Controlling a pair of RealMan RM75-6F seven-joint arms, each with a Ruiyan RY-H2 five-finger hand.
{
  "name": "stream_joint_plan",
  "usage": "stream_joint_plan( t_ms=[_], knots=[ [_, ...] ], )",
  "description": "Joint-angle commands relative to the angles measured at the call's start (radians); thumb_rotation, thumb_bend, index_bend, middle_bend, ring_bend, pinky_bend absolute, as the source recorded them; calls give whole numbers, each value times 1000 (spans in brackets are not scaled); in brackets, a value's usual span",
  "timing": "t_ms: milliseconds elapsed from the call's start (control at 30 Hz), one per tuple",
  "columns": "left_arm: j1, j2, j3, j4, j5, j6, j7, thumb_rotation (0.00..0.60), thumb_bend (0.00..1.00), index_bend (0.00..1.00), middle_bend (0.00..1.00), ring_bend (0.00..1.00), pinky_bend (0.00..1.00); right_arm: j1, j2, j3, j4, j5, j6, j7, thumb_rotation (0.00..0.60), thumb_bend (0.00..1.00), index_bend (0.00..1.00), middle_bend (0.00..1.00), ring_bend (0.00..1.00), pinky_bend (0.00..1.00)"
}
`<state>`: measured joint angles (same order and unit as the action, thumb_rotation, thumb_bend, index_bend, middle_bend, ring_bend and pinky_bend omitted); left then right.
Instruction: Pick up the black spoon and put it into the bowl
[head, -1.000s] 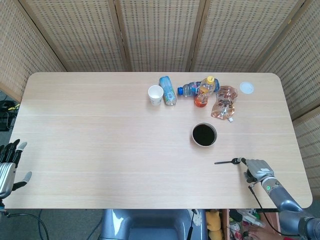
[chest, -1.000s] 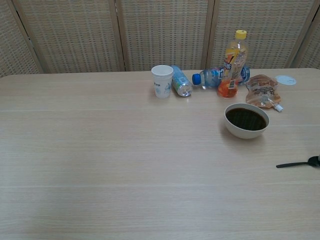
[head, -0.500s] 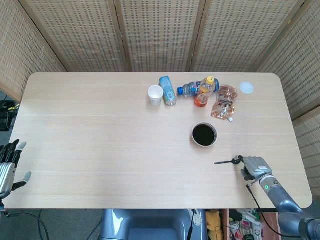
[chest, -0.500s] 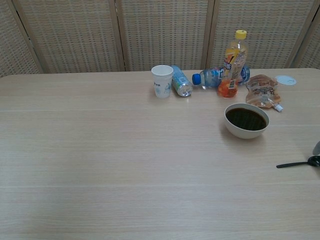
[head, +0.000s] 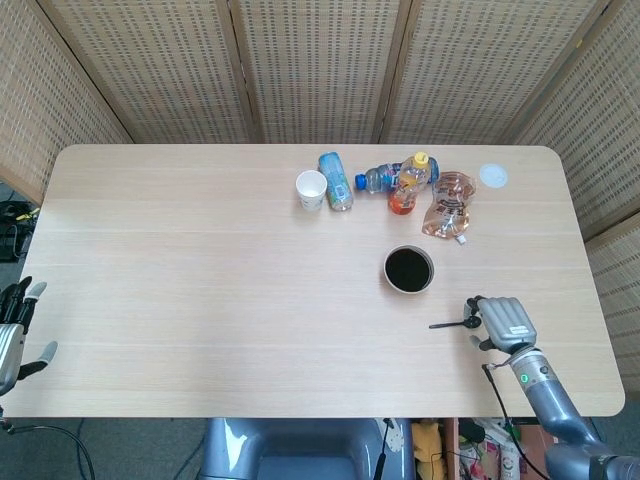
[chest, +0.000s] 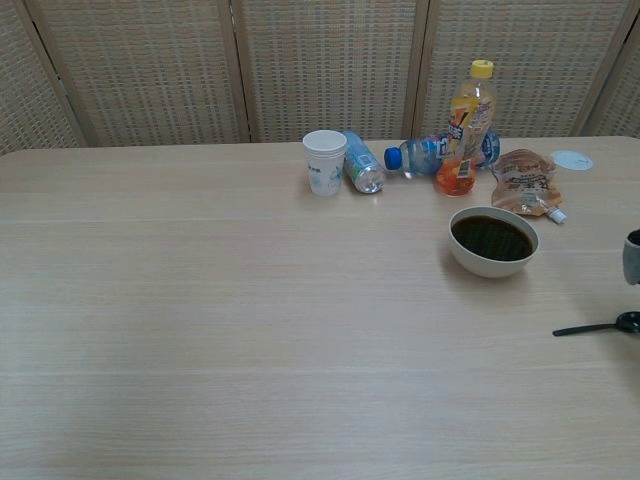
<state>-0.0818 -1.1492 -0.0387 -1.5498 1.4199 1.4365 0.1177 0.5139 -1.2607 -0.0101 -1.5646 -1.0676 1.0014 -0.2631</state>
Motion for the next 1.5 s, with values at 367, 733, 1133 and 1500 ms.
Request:
stream_joint_plan(
  t_ms=[367,733,1133,1500],
  knots=[
    [-3,2,-6,14,-1,0,-8,600,323,0,0,0,0,7,-115,27,67,-40,62,-164,600,415,492,804,881,965],
    [-6,2,-8,26,-5,-5,-15,600,323,0,0,0,0,32,-189,36,131,-44,34,-233,600,415,566,897,963,1000],
    [-5,-4,-6,41,-9,-10,-28,600,324,0,0,0,0,48,-256,31,189,-7,18,-358,600,415,574,907,971,1000],
    [-1,-5,-4,57,-13,-13,-42,600,324,0,0,0,0,58,-307,35,234,30,-5,-418,600,452,574,907,973,1000]
  ],
)
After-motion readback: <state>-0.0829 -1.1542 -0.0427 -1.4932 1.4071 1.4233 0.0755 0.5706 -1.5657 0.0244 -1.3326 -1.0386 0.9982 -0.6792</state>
